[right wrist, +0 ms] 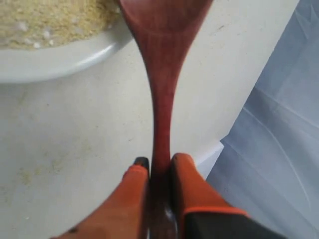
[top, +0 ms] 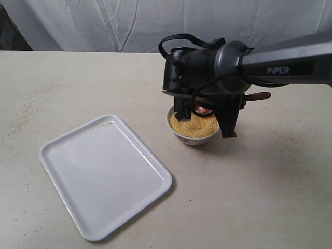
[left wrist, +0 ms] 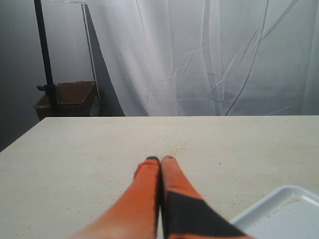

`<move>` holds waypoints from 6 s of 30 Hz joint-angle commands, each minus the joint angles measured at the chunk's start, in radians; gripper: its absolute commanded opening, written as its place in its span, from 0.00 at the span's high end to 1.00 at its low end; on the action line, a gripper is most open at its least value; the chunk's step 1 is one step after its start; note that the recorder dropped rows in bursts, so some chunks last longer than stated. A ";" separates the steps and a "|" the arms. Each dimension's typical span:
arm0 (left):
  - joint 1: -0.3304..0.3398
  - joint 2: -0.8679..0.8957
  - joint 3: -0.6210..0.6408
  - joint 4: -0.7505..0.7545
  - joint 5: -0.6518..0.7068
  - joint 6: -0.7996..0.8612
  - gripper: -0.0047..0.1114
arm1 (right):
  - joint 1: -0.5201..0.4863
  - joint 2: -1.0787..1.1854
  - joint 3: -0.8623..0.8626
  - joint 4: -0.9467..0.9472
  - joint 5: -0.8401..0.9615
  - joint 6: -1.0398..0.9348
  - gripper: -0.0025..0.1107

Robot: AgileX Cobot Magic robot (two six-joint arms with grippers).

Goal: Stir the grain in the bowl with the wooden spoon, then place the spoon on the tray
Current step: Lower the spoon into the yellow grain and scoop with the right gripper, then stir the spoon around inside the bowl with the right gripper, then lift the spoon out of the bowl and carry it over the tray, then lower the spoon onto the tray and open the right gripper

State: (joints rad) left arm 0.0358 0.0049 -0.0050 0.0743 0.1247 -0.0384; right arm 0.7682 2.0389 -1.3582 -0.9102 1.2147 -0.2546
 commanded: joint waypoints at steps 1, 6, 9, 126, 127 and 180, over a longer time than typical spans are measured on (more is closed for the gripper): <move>-0.006 -0.005 0.005 -0.002 0.001 -0.004 0.96 | -0.001 0.041 -0.005 -0.025 0.006 0.022 0.98; -0.006 -0.005 0.005 -0.002 0.001 -0.004 0.96 | 0.014 0.068 -0.005 -0.031 0.006 0.022 0.98; -0.006 -0.005 0.005 -0.002 0.001 -0.004 0.96 | 0.035 0.068 -0.005 -0.031 0.006 0.022 0.98; -0.010 -0.005 0.005 -0.002 0.001 -0.004 0.96 | 0.065 -0.166 0.137 0.033 -0.028 0.230 0.98; -0.010 -0.005 0.005 -0.002 0.001 -0.004 0.96 | 0.065 -0.173 0.137 0.044 -0.040 0.230 0.98; -0.010 -0.005 0.005 -0.002 0.001 -0.003 0.96 | 0.268 -0.378 -0.092 0.744 -0.319 0.072 0.34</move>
State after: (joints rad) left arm 0.0304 0.0049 -0.0050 0.0743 0.1247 -0.0384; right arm 1.0355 1.8153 -1.4627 -0.1755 0.8587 -0.1766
